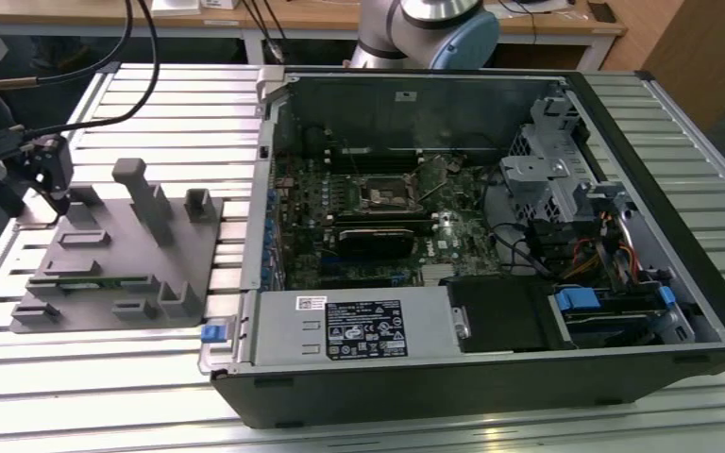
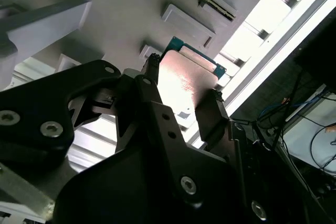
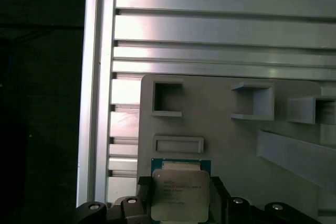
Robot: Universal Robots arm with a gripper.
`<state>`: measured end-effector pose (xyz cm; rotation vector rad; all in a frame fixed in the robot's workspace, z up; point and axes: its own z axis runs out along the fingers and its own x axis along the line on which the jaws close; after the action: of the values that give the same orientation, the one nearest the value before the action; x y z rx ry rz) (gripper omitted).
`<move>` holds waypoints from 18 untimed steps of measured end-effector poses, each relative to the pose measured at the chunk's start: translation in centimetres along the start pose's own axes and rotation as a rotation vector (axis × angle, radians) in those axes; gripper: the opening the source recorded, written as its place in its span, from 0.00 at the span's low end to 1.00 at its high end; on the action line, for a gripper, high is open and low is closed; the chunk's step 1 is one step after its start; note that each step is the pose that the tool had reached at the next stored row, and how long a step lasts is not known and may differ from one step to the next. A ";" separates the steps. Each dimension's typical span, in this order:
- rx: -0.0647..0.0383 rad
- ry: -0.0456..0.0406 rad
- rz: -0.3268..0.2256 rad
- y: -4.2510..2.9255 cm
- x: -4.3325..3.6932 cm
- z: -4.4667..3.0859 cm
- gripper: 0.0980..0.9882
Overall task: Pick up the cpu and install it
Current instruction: 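Pick up the cpu and move it towards the insertion slot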
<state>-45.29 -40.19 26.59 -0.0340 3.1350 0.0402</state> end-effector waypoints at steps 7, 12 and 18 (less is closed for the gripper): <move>0.000 0.0000 0.000 0.09 0.00 -0.46 0.48; 0.000 0.0000 0.000 0.15 -0.01 -0.80 0.48; 0.000 0.0001 0.000 0.20 -0.01 -1.18 0.48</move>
<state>-45.29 -40.02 27.77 -0.0340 3.1351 0.0402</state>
